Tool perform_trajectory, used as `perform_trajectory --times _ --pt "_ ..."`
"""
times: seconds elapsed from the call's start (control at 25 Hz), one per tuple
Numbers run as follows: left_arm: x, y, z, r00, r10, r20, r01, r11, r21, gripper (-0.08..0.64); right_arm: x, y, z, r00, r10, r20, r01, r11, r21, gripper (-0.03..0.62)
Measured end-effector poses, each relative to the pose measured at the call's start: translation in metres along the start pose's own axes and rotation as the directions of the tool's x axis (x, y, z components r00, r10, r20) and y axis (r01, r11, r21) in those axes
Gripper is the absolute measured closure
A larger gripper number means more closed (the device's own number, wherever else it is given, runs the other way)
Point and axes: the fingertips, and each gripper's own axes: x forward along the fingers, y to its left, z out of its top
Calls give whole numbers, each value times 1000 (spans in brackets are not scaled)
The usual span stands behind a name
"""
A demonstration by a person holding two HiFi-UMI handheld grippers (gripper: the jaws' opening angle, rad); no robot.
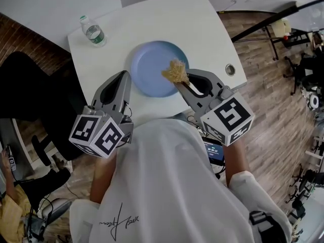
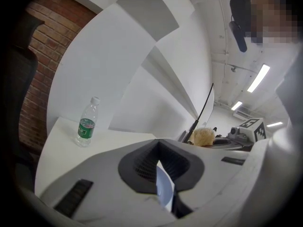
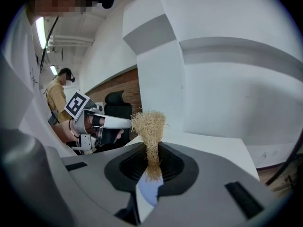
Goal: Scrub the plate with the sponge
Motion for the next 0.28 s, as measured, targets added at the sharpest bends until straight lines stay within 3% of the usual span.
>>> perform_trajectory --times 0.28 --pt "-3 -8 3 999 -42 13 43 998 -43 577 -9 6 12 1000 -6 29 6 1000 -20 548"
